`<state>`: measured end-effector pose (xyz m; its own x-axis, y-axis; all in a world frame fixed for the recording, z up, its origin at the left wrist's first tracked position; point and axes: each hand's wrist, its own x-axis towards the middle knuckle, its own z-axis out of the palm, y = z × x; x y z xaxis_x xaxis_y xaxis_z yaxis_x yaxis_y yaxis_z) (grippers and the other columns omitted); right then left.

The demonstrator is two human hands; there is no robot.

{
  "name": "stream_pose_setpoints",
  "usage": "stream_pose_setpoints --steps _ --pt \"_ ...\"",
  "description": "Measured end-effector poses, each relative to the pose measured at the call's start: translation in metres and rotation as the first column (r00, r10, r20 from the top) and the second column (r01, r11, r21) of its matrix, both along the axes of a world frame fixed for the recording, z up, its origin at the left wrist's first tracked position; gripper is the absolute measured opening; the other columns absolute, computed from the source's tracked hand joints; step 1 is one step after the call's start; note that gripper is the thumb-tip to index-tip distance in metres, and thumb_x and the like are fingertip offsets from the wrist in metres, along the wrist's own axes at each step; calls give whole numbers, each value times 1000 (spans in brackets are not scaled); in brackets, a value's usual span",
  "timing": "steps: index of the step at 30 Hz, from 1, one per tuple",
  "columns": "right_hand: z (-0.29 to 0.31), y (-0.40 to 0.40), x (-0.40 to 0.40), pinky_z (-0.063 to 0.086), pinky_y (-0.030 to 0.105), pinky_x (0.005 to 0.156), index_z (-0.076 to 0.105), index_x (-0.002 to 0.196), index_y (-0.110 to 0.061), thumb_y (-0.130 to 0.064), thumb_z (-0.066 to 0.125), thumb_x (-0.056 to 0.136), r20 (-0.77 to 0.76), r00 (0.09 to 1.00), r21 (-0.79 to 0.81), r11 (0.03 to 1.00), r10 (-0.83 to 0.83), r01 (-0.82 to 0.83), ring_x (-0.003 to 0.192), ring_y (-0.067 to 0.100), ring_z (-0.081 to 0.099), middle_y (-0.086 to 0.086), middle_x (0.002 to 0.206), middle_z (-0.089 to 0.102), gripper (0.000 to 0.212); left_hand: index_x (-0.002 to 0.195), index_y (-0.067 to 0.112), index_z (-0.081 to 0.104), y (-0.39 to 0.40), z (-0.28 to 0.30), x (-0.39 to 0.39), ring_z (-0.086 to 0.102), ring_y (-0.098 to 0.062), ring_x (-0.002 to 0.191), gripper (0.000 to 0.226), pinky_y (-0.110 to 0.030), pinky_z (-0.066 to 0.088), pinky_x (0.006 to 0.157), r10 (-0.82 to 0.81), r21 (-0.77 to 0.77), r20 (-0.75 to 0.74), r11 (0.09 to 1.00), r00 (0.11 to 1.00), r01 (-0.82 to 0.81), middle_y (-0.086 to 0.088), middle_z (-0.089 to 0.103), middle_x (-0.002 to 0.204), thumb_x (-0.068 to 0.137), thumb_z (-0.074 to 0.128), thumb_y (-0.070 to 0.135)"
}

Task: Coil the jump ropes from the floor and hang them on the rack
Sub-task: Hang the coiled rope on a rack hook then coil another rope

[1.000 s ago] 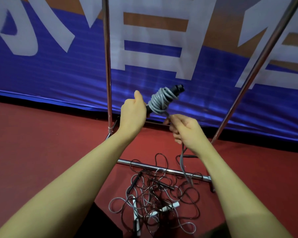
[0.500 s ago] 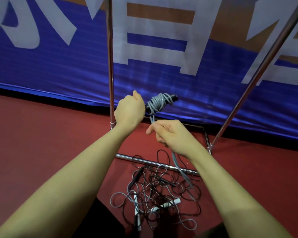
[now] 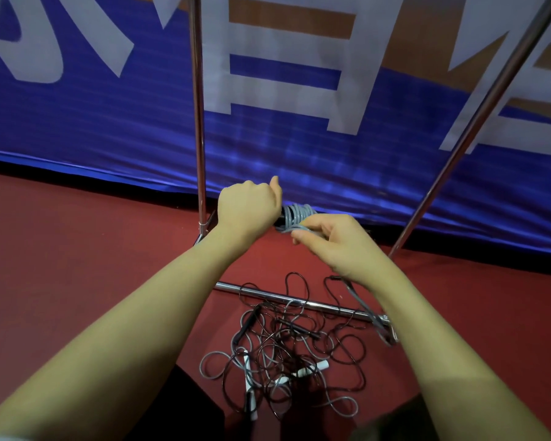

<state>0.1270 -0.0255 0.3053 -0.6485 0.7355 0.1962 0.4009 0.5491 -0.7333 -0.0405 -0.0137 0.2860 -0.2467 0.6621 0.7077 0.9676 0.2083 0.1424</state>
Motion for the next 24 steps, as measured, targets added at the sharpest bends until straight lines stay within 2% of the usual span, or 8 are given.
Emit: stream_pose_setpoints --steps 2,4,7,9,11,14,20,24 --pt "-1 4 4 43 28 64 67 74 -16 -23 65 88 -18 998 81 994 -66 67 60 8 56 -7 64 66 15 30 9 45 -1 -2 2 39 -25 22 54 -13 8 51 -51 21 -110 998 993 54 -9 40 28 82 44 24" --pt "0 6 8 47 31 62 65 69 -11 -26 69 85 -56 990 78 988 -127 132 59 16 62 2 63 68 22 30 9 44 -1 -5 5 39 -24 22 55 -14 7 50 -161 1 -187 986 969 164 -7 39 28 83 39 25" --pt "1 9 12 45 28 52 64 69 -7 -25 73 81 -133 970 -41 980 -201 197 49 21 59 11 58 66 23 32 11 41 -3 -5 8 37 -25 23 54 -15 3 51 -301 -8 -239 951 923 308 -6 39 28 85 39 24" --pt "0 12 13 41 30 53 63 67 -7 -24 75 78 -148 963 -113 971 -227 211 49 19 51 16 60 63 24 33 11 40 -4 -3 7 36 -25 23 54 -14 -1 55 -360 -1 -248 929 900 371 -6 38 29 86 39 23" --pt "-1 12 13 40 30 57 62 67 -7 -20 75 78 -151 968 -180 968 -201 173 53 12 48 7 57 60 21 34 12 39 -6 -4 6 36 -26 24 54 -15 -1 53 -438 -35 -243 896 866 444 -6 38 30 87 38 24" --pt "-1 12 14 38 17 56 61 70 -10 -11 70 82 -171 978 -258 964 -116 69 52 2 47 -10 54 57 15 41 18 29 -7 -3 4 34 -28 26 49 -18 8 47 -557 -62 -223 827 800 559 -6 36 31 88 39 24" --pt "0 19 23 33 22 49 60 68 -14 -17 78 76 -170 976 -267 959 -139 90 46 8 38 -7 48 47 20 47 18 22 -10 1 1 29 -28 28 47 -23 14 45 -644 -61 -175 762 745 644 -6 31 32 91 36 25" --pt "-4 19 20 33 18 50 60 70 -19 -16 76 78 -247 956 -207 972 -159 108 50 5 39 -7 56 49 18 47 20 22 -12 7 -2 26 -28 31 45 -23 21 45 -672 -68 -114 740 732 669 -9 33 32 90 35 27"
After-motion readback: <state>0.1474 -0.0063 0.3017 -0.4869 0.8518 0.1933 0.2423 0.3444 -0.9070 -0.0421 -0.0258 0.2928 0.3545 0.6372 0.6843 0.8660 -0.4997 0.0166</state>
